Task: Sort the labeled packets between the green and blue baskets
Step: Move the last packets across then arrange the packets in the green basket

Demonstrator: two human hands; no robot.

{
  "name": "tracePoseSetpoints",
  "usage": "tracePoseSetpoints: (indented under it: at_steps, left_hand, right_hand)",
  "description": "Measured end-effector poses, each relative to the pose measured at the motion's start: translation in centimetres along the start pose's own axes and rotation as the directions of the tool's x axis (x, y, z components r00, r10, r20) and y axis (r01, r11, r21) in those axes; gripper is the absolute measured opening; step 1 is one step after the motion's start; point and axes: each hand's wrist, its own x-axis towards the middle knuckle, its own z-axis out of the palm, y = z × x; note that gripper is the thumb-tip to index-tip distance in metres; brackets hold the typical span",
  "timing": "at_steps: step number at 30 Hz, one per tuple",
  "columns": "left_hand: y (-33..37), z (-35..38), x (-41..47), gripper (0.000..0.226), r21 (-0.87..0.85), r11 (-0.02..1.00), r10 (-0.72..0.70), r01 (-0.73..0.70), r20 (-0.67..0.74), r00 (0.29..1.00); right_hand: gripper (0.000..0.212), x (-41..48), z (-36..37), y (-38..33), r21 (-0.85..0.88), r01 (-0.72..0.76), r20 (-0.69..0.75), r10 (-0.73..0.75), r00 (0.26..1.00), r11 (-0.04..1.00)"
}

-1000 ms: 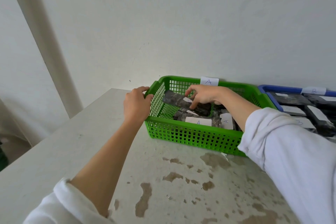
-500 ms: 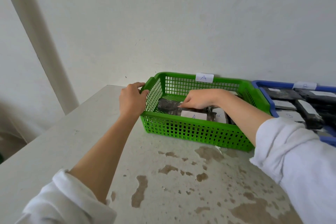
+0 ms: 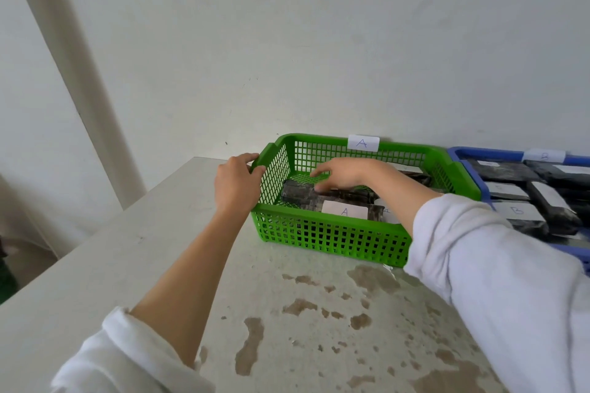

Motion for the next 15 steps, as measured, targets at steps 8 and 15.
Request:
tracePoseSetpoints:
  at_steps: [8,15]
  left_hand:
    - [-0.2,0.1,0.3,0.033,0.005,1.0,0.014,-0.014,0.017,1.0]
    - [-0.4,0.2,0.6,0.031,0.029,0.999,0.028,-0.028,0.019,0.999]
  right_hand:
    - [0.058,2.0,0.5,1.2,0.003,-0.006,-0.157,0.006,0.988,1.0]
    - [0.053,3.9,0.4,2.2,-0.207,-0.035,-0.23,-0.014,0.973,0.978]
